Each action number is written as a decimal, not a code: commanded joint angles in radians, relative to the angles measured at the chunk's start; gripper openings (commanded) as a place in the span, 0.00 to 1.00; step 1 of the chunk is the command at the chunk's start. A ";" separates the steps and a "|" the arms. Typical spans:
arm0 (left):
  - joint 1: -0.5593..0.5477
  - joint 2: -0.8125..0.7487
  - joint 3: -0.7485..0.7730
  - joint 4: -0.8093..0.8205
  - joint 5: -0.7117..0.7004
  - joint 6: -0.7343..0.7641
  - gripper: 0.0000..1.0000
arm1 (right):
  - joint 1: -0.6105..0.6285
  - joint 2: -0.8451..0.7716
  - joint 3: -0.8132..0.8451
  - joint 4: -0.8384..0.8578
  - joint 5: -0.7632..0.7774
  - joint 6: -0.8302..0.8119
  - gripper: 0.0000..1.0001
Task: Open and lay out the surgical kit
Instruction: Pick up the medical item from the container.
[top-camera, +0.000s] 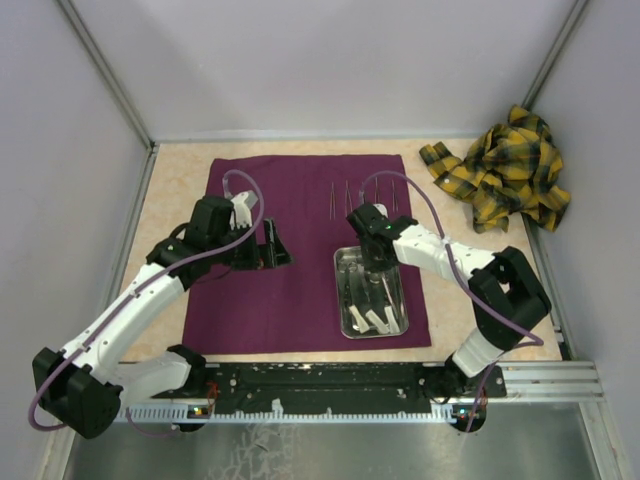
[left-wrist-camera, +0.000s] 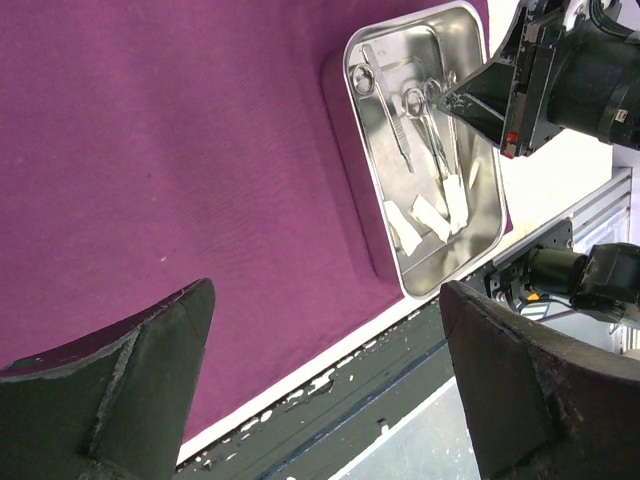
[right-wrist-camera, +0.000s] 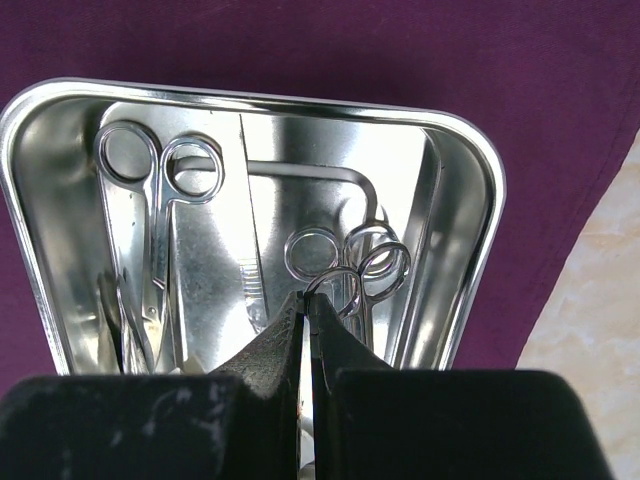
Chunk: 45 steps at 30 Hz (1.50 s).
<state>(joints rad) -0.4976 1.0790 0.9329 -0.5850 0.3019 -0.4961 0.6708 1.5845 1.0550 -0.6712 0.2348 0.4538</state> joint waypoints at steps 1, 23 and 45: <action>-0.004 -0.011 0.035 -0.012 -0.011 0.014 1.00 | -0.008 -0.050 0.044 0.012 -0.021 -0.016 0.00; -0.003 -0.036 0.055 -0.048 -0.032 0.015 1.00 | -0.027 -0.092 0.165 -0.059 -0.044 -0.065 0.00; -0.004 -0.075 0.195 -0.171 -0.147 0.023 1.00 | -0.054 -0.197 0.209 -0.045 -0.251 -0.014 0.00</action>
<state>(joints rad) -0.4976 1.0214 1.0698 -0.7197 0.1902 -0.4919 0.6266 1.4471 1.2140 -0.7464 0.0544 0.4229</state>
